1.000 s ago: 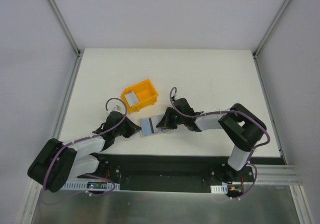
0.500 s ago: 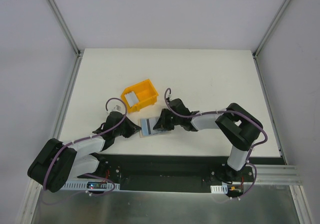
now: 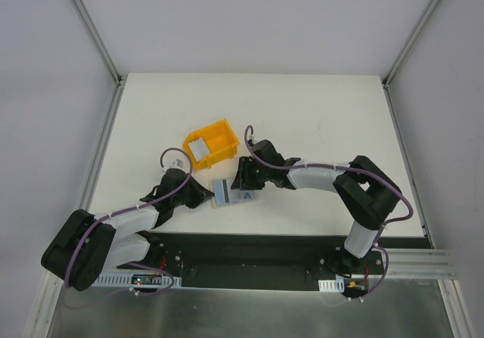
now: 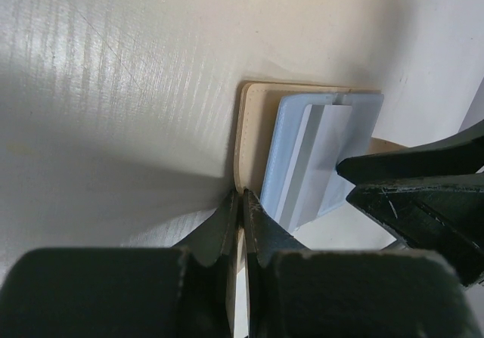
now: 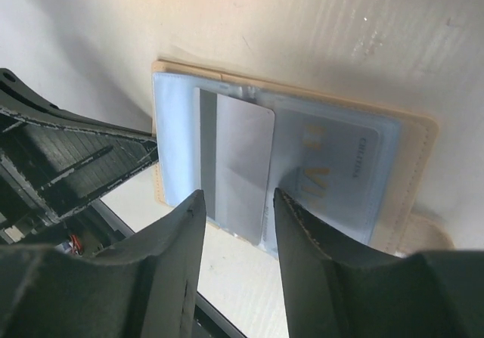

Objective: Put the credit cards into the card holder
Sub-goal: Insert the credit card into the card holder.

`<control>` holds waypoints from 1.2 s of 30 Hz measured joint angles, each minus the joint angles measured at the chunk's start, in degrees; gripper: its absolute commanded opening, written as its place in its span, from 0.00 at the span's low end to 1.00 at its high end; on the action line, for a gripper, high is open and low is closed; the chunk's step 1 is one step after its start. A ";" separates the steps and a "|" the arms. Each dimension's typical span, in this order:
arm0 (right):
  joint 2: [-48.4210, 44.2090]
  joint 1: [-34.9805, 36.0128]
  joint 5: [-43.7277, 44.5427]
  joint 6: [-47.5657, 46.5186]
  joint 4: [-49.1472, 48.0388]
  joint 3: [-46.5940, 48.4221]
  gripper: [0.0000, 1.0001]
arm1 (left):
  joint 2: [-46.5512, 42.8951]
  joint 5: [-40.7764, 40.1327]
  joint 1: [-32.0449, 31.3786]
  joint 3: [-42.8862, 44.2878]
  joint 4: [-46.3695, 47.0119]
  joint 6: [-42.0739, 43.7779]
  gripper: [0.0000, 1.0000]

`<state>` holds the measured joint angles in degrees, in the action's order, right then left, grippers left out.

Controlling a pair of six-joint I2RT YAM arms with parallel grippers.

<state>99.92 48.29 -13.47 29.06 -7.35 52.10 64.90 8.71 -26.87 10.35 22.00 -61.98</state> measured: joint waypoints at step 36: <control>1.84 2.08 -0.63 -6.29 5.07 7.32 0.45 | -1.79 0.04 0.00 0.20 -2.21 2.56 0.00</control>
<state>101.75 50.37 -14.11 22.76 -2.28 59.42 63.11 8.75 -26.87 10.55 19.79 -59.42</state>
